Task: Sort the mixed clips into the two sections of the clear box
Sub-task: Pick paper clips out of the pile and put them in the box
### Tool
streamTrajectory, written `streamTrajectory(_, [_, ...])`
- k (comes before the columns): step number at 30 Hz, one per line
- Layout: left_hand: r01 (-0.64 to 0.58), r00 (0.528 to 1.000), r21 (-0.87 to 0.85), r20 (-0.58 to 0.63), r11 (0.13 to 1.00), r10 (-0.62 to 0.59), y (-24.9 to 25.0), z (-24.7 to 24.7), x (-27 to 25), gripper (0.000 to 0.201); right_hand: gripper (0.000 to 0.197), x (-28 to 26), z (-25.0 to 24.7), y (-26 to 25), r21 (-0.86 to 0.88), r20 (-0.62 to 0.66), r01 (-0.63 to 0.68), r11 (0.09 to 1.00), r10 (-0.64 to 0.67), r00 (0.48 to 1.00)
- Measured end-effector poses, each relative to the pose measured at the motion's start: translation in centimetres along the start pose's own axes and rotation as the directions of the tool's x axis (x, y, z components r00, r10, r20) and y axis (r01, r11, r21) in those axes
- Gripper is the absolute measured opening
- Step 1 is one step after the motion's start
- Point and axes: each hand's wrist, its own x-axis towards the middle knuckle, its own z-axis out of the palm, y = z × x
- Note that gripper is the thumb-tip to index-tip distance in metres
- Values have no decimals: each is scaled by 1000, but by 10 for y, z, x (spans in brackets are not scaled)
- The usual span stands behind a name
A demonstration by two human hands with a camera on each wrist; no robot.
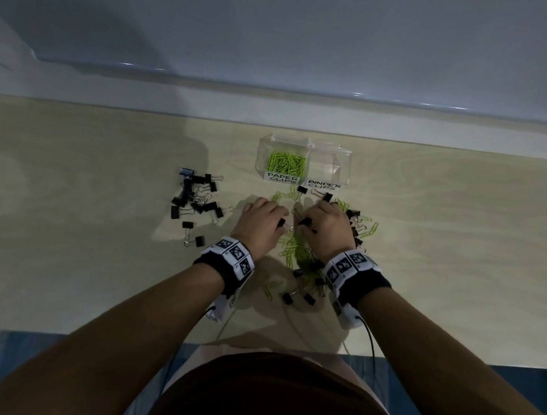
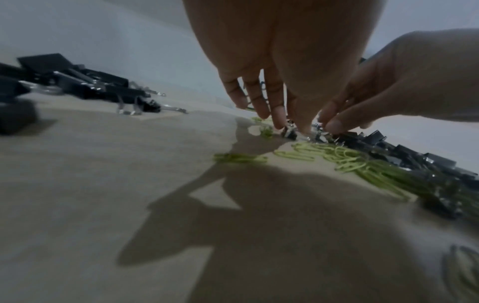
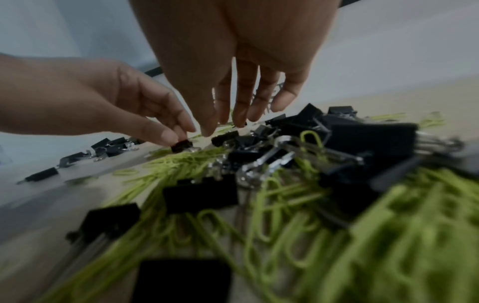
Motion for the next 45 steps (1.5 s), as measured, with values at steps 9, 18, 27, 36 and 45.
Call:
streamTrajectory(9, [-54,998,-155,14,986,57,1,-4,0,10,14,-3,0,-5,175,-32,36,984,-31,999])
streamTrajectory(18, [195,939,-115,-264,974,-219,-53,-25,-22,7,18,-12,-19,46,19,-256,-164,986,163,953])
streamTrajectory(27, [-62,993,159,107,985,45,-1,-15,29,64,53,37,-13,0,-123,174,210,970,-188,967])
streamTrajectory(36, [-231,973,82,50,970,227,1,-6,-5,32,33,23,-17,22,-167,137,209,964,-187,973])
streamTrajectory(45, [-554,756,-34,400,832,519,29,24,-62,30,39,29,-25,34,-161,221,67,985,-30,975])
